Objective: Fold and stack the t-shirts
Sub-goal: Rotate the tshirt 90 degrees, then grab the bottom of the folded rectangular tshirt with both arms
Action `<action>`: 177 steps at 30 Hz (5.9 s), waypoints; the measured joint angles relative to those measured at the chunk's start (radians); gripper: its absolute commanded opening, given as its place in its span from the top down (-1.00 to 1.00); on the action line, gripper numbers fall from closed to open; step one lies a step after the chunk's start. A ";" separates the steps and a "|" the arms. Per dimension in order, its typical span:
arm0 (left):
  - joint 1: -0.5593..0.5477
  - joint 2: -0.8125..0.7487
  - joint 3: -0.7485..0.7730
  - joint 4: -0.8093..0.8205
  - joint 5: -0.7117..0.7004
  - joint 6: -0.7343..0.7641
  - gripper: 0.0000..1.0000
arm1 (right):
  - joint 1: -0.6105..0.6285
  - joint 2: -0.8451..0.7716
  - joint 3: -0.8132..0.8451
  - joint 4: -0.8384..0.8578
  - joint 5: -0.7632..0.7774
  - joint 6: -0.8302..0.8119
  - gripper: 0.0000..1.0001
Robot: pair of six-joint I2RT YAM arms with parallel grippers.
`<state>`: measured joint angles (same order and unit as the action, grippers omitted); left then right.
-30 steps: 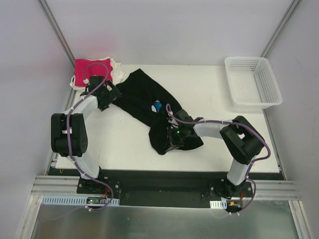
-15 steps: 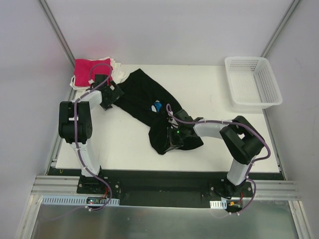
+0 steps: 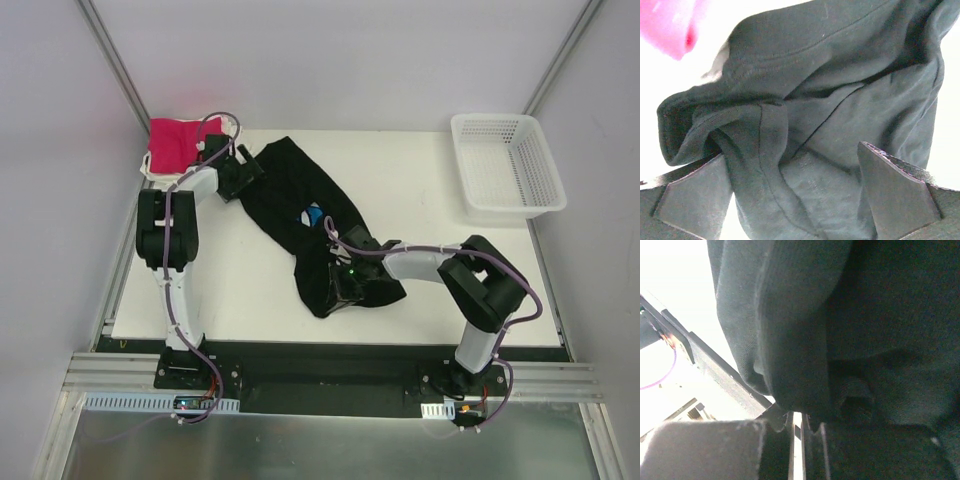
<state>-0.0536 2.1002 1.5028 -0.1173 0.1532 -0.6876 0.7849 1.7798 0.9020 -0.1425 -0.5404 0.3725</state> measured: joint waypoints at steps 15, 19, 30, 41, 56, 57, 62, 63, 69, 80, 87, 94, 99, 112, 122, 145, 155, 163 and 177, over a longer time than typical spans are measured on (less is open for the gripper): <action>-0.040 0.256 0.383 -0.001 0.110 0.000 -0.96 | 0.135 0.024 0.125 -0.176 -0.014 -0.081 0.99; -0.046 0.298 0.449 -0.003 0.137 -0.002 -0.96 | 0.166 0.074 0.211 -0.202 -0.037 -0.101 0.91; -0.050 0.337 0.533 -0.024 0.179 -0.002 -0.98 | 0.182 0.105 0.256 -0.254 -0.063 -0.129 0.00; -0.050 0.337 0.539 -0.024 0.187 0.025 -0.98 | 0.152 0.055 0.310 -0.289 -0.068 -0.098 -0.04; -0.043 0.335 0.509 -0.014 0.233 0.047 -0.98 | -0.242 0.162 0.661 -0.283 -0.014 -0.111 0.02; -0.043 0.334 0.498 -0.014 0.236 0.048 -0.99 | -0.288 0.206 0.721 -0.294 -0.007 -0.117 0.02; -0.043 0.315 0.463 -0.002 0.257 0.049 -0.98 | -0.443 0.468 1.037 -0.326 0.021 -0.141 0.03; -0.043 0.307 0.455 -0.002 0.259 0.050 -0.98 | -0.461 0.515 1.084 -0.333 0.023 -0.143 0.02; -0.043 0.277 0.428 0.000 0.264 0.052 -0.98 | -0.525 0.675 1.164 -0.347 0.024 -0.140 0.02; -0.037 0.272 0.428 0.000 0.285 0.059 -0.98 | -0.550 0.714 1.176 -0.274 -0.030 -0.072 0.04; -0.036 0.272 0.428 0.000 0.289 0.063 -0.98 | -0.527 0.735 1.176 -0.203 -0.071 -0.022 0.10; -0.030 0.272 0.428 0.000 0.294 0.075 -0.98 | -0.499 0.766 1.176 -0.161 -0.084 0.014 0.98; -0.023 0.272 0.428 0.000 0.302 0.079 -0.98 | -0.500 0.782 1.176 -0.130 -0.111 0.053 0.98; -0.010 0.232 0.368 -0.002 0.321 0.108 -0.98 | -0.606 0.769 1.083 0.005 -0.165 0.153 0.98; -0.010 0.163 0.355 0.000 0.344 0.130 -0.98 | -0.774 0.639 0.838 0.114 -0.152 0.169 0.80; -0.018 -0.061 -0.008 0.011 0.610 0.245 -0.98 | -0.821 0.203 0.369 0.074 -0.064 0.030 0.20; -0.219 -0.263 -0.273 0.061 0.568 0.242 -0.98 | -0.778 -0.210 -0.176 0.133 -0.003 0.003 0.12; -0.278 -0.621 -0.682 0.052 0.539 0.218 -0.98 | -0.772 -0.497 -0.380 0.061 0.024 -0.062 0.10; -0.273 -0.968 -0.997 0.007 0.498 0.150 -0.98 | -0.766 -0.717 -0.560 -0.043 -0.016 -0.079 0.09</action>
<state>-0.3267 1.1324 0.5056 -0.1101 0.6510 -0.5381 0.0189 1.0630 0.3416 -0.1856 -0.5560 0.2935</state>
